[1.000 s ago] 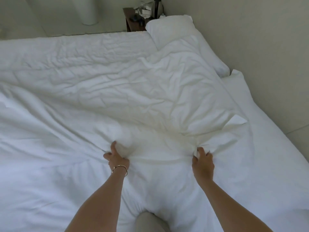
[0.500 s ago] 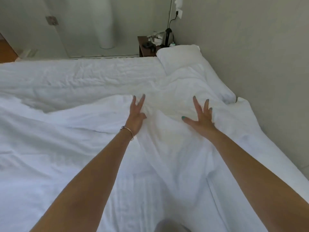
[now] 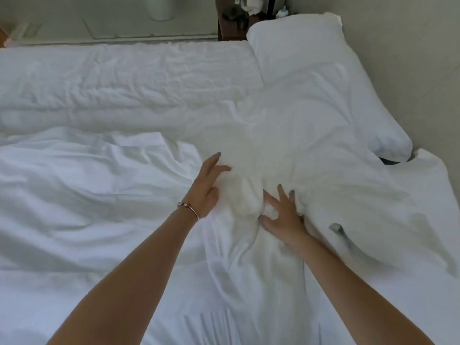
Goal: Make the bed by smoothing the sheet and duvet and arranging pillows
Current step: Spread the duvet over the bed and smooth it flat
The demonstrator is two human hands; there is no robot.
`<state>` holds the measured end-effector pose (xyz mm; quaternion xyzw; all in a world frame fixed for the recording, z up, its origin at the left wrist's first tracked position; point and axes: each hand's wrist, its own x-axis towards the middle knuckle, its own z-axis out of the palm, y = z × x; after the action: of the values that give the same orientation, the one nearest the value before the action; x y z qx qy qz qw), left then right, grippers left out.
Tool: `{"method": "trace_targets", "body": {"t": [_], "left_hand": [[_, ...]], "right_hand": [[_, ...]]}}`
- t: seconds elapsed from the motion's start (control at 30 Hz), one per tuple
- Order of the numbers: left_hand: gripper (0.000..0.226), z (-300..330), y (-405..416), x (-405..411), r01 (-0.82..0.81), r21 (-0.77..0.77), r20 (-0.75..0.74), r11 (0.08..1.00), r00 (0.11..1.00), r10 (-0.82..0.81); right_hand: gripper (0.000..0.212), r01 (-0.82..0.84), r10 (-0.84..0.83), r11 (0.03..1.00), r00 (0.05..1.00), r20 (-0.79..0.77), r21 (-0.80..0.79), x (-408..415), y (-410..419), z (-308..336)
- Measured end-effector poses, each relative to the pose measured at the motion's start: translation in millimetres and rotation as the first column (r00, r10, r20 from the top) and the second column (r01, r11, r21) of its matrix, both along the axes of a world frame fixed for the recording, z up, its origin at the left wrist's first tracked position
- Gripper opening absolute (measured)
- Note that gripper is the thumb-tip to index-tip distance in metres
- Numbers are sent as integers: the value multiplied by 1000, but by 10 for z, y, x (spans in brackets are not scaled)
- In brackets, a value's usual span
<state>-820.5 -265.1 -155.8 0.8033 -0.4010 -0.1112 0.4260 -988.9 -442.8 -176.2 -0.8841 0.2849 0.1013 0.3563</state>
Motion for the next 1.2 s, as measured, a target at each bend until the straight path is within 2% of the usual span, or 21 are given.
{"method": "trace_targets", "body": {"t": [0.07,0.1,0.17,0.2,0.27,0.33,0.37,0.4,0.47,0.5,0.57,0.63,0.7,0.77,0.83,0.9,0.97,1.03,1.1,1.13,1.2], "left_hand": [[73,-62,167,-26,146,158,110,976,980,-165],[74,-87,264,-86,241,270,144,932,947,-287],[79,-162,433,-219,401,482,134,779,845,-518],[80,-178,497,-277,427,521,133,739,815,-564],[76,-179,561,-380,411,462,170,786,829,-533],[48,-154,505,-515,361,309,217,880,874,-435],[29,-83,445,-604,297,252,226,921,907,-355],[14,17,354,-677,210,248,183,946,948,-259],[39,316,123,-793,11,311,45,950,999,-26],[48,490,-15,-807,-83,307,-23,948,995,95],[55,783,-302,-751,-221,241,-161,945,951,263],[54,1040,-588,-595,-257,240,-235,936,920,313],[53,1267,-839,-370,-275,251,-274,928,899,340],[52,1425,-1033,-45,-386,180,-366,905,827,426],[48,1580,-1193,374,-463,18,-412,886,804,429],[26,1702,-1363,790,-324,-95,-312,941,908,281],[64,1653,-1506,1159,-203,13,-71,979,977,203],[76,1408,-1558,1405,-236,229,123,944,969,212],[85,932,-1461,1554,-223,475,196,851,970,145],[91,692,-1370,1586,-196,587,199,785,975,95],[104,257,-1126,1632,-151,718,138,679,988,75]], "right_hand": [[64,-72,63,996,987,147,57,-449,96,155],[65,-149,137,986,979,153,71,-693,75,250],[83,-399,399,917,917,0,-23,-1099,-2,478],[94,-537,524,836,843,-127,-111,-1260,-30,562],[116,-737,672,624,676,-304,-259,-1499,5,618],[129,-804,741,468,583,-333,-366,-1646,151,612],[133,-795,747,458,587,-313,-397,-1708,247,603],[135,-764,730,507,627,-273,-398,-1764,362,618],[139,-633,653,670,751,-97,-389,-1844,668,704],[140,-574,631,704,775,-2,-418,-1874,842,735],[138,-509,641,672,764,77,-538,-1846,1135,715],[131,-436,607,618,793,44,-655,-1605,1133,711],[124,-240,437,703,888,140,-670,-1153,731,866],[115,0,275,789,895,352,-615,-599,87,1191],[97,171,79,885,861,502,-433,9,-690,1700],[95,409,-228,875,820,525,-260,591,-1511,2094],[119,567,-495,722,823,278,-396,958,-2135,2339],[116,574,-539,608,806,245,-548,1137,-2442,2333],[104,456,-352,663,890,290,-594,1256,-2444,2149],[102,308,-206,686,951,230,-660,1284,-2363,1990],[105,-65,92,613,996,-10,-787,1358,-2189,1605]]}}
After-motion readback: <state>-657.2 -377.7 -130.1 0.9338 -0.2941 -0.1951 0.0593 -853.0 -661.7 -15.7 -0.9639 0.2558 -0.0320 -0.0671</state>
